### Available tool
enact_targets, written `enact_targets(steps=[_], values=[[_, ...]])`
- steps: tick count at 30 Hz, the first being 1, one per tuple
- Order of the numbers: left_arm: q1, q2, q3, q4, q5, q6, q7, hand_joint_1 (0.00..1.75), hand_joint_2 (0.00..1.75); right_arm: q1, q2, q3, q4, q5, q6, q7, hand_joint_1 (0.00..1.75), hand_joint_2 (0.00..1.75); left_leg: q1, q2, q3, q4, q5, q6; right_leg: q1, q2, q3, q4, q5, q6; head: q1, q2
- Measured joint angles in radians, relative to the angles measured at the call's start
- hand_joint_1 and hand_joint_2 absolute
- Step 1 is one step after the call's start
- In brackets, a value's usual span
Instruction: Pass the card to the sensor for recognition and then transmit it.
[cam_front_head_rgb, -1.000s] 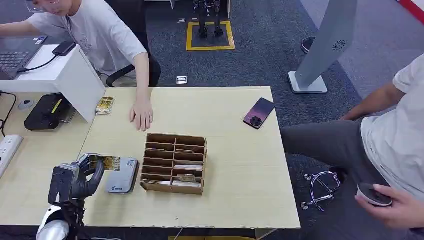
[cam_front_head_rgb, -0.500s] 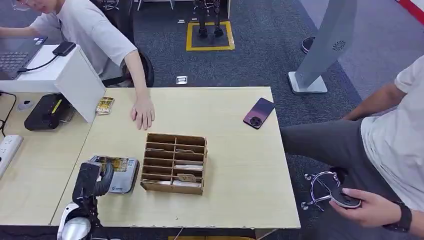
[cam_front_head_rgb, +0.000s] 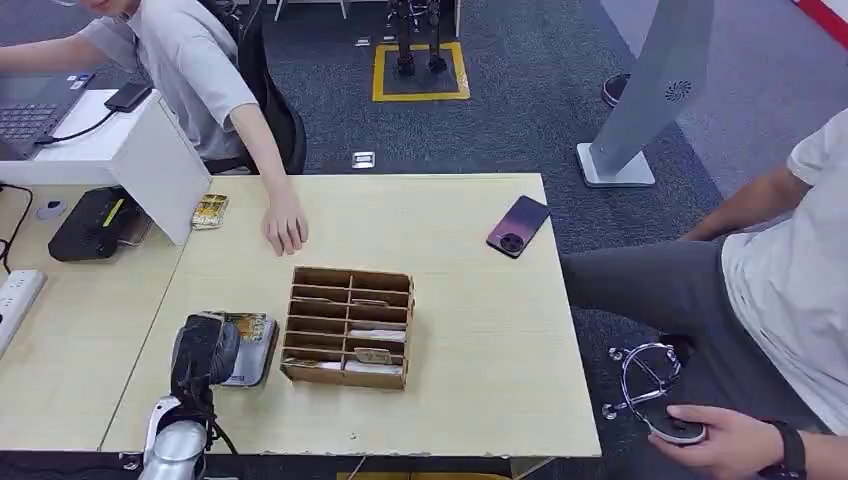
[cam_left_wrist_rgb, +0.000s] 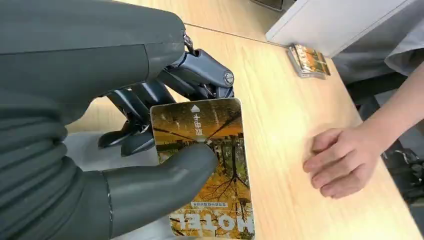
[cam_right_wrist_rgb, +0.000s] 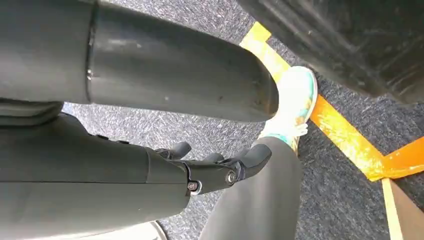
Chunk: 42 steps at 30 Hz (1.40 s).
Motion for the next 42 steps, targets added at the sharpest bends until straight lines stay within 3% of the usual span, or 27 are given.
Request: enact_targets(steps=[9, 21, 33, 37, 40, 42], values=[[-0.025, -0.002, 0.003, 0.093, -0.139, 0.112, 0.001, 1.75, 1.75, -0.003, 0.004, 0.003, 0.000, 0.004, -0.002, -0.001, 0.00, 0.00, 0.000, 0.000, 0.000, 0.000, 0.000, 0.000, 0.000, -0.001, 0.001, 0.000, 0.000, 0.000, 0.000, 0.000], [-0.038, 0.003, 0.035, 0.167, -0.215, 0.162, -0.008, 1.75, 1.75, -0.002, 0.007, 0.013, 0.000, 0.007, 0.006, 0.000, 0.00, 0.00, 0.000, 0.000, 0.000, 0.000, 0.000, 0.000, 0.000, 0.000, 0.001, 0.000, 0.000, 0.000, 0.000, 0.000], [-0.045, 0.005, 0.036, 0.224, -0.385, 0.246, 0.016, 1.75, 1.75, -0.003, 0.007, 0.014, 0.000, 0.006, 0.008, -0.001, 0.00, 0.00, 0.000, 0.000, 0.001, 0.000, 0.000, 0.000, 0.000, -0.001, 0.002, 0.000, 0.000, 0.000, 0.000, 0.000], [-0.045, 0.000, 0.038, 0.227, -0.309, 0.189, -0.023, 1.75, 1.75, -0.003, 0.008, 0.014, 0.000, 0.003, 0.008, -0.002, 0.00, 0.00, 0.000, 0.000, 0.002, 0.000, 0.000, 0.000, 0.000, -0.001, 0.002, 0.000, 0.000, 0.000, 0.000, 0.000], [-0.043, -0.016, 0.060, 0.211, -0.073, 0.014, -0.112, 1.75, 1.75, -0.003, 0.007, 0.014, 0.000, 0.003, 0.004, -0.004, 0.00, 0.00, 0.000, -0.001, 0.002, 0.000, 0.001, 0.000, 0.000, -0.002, 0.003, 0.000, 0.000, 0.000, 0.000, 0.000], [-0.043, -0.016, 0.060, 0.211, -0.073, 0.014, -0.112, 1.75, 1.75, -0.003, 0.007, 0.014, 0.000, 0.003, 0.004, -0.004, 0.00, 0.00, 0.000, -0.001, 0.002, 0.000, 0.001, 0.000, 0.000, -0.002, 0.003, 0.000, 0.000, 0.000, 0.000, 0.000]])
